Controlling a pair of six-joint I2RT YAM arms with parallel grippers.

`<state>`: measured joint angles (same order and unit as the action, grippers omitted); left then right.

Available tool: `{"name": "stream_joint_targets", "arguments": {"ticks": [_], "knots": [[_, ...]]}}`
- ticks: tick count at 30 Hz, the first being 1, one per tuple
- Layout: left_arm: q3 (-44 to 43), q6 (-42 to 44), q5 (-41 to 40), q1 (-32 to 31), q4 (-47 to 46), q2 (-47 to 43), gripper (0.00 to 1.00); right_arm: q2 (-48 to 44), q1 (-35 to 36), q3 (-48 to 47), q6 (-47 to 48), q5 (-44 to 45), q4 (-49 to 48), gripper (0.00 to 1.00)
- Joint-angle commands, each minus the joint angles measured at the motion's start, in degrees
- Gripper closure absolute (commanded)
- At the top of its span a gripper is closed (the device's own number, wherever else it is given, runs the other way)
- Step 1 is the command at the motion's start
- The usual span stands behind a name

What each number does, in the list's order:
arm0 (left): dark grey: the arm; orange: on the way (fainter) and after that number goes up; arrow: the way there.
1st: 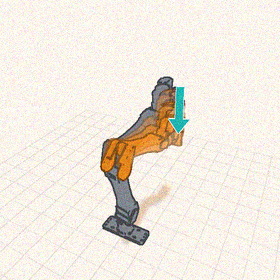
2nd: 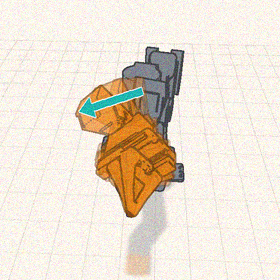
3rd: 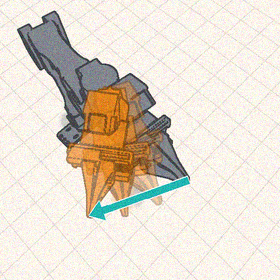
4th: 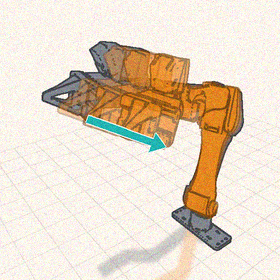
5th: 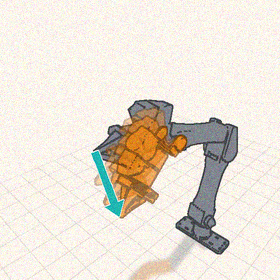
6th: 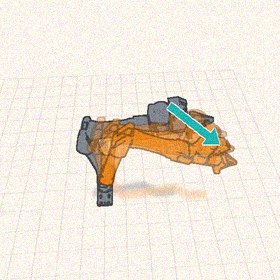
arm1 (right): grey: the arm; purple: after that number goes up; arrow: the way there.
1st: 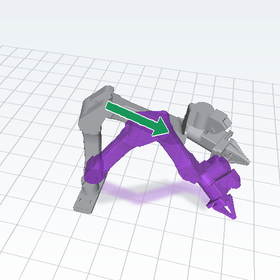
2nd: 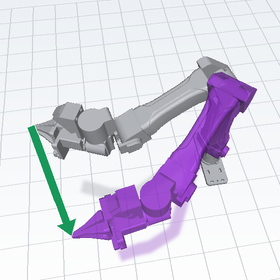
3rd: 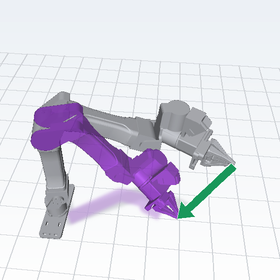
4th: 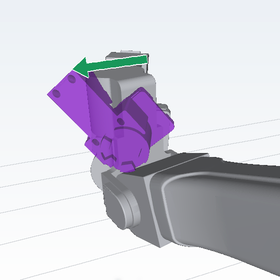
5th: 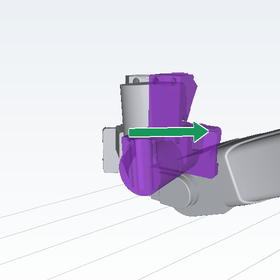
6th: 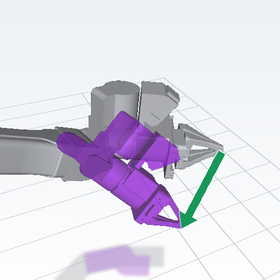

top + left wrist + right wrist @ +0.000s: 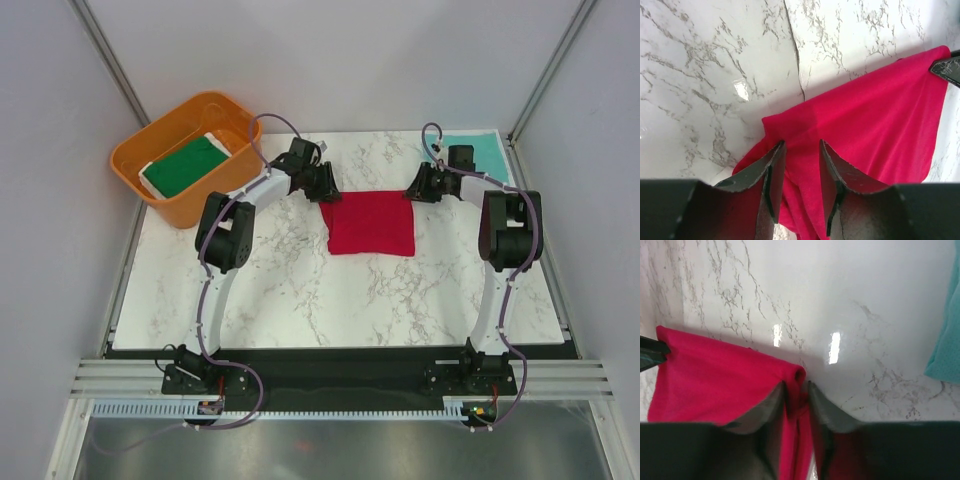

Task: Fold and stack the t-shirts
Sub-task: Fold the tshirt, then neatly place the folded tshirt to the corner

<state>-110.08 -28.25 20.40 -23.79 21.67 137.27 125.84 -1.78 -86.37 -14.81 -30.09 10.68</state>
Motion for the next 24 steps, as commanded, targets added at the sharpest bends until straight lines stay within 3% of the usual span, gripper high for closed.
{"name": "stream_joint_targets", "arguments": {"ticks": [1,5,13,24], "knots": [[-1.2,0.8,1.7,1.0,1.6,2.0,0.57,-1.1,-1.1,0.7,-0.3,1.7,-2.1,0.56],[-2.8,1.8,5.2,1.0,1.7,-2.6,0.54,-6.6,-1.1,0.1,-1.7,1.7,-0.8,0.41],[-0.6,0.8,8.9,0.2,1.7,-14.4,0.48,-7.5,-1.1,-0.1,2.2,0.4,6.5,0.33],[23.1,0.7,3.3,-6.8,-1.2,-26.0,0.50,-3.8,-0.9,0.1,6.0,-4.4,9.1,0.30]]}}
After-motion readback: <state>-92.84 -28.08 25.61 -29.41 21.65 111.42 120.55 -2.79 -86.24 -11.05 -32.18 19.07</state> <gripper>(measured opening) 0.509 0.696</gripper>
